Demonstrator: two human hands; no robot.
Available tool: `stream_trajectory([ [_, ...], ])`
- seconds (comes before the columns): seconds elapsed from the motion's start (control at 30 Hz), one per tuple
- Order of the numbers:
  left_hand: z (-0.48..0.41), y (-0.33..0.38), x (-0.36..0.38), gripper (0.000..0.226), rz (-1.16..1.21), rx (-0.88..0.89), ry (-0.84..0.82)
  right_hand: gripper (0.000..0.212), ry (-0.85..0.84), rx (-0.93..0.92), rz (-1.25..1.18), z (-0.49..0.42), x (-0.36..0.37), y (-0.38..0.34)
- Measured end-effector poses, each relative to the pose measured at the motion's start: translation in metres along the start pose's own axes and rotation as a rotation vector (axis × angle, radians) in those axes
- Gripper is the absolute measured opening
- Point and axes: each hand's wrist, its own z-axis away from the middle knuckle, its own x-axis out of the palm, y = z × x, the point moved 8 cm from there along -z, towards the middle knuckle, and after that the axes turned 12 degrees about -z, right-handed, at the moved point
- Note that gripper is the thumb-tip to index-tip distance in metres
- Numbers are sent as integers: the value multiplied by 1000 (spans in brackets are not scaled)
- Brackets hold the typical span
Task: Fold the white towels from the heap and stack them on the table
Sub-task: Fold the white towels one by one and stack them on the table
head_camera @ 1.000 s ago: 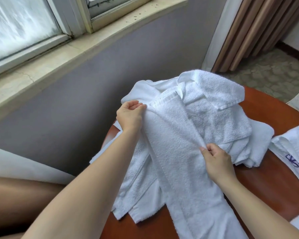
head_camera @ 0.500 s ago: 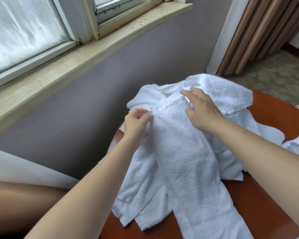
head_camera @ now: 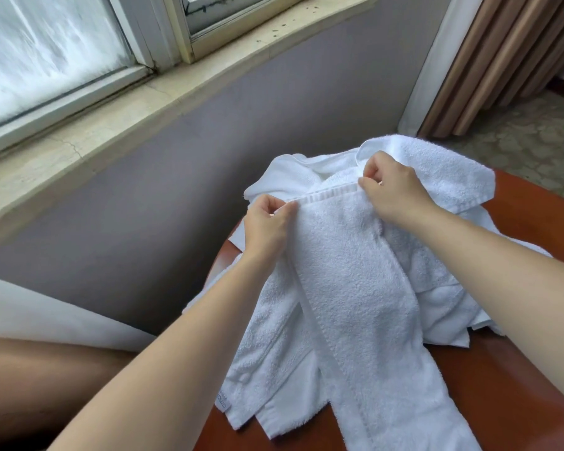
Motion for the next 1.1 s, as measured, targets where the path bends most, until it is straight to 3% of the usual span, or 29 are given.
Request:
stream_trajectory([
  [0.1,5,0,3,23,37,-8,-58,41,-168,43,22,5,9,5],
  [0.2,10,-1,5,58,15,-10,-201,23,-177,20,74,8,7,7],
  [0.3,17,8,-1,36,32,7,-227,18,-154,23,14,10,1,2],
  [0.4,22,30,-13,14,84,80,-143,17,-40,-61,-24,11,-15,-22],
  [0.5,24,59,-26,16,159,169,-48,15,131,-163,-76,14,-37,-50],
  [0.6,38,82,-37,17,164,252,-21,15,176,-225,-68,26,-52,-68],
  [0.73,81,87,-41,26,107,304,-61,7,79,-230,-71,60,-66,-69],
  [0.87,129,71,-32,29,-57,325,-18,20,-7,-231,-11,107,-77,-48],
  [1.1,243,31,9,30,-216,320,34,21,-177,-210,10,209,-89,26],
])
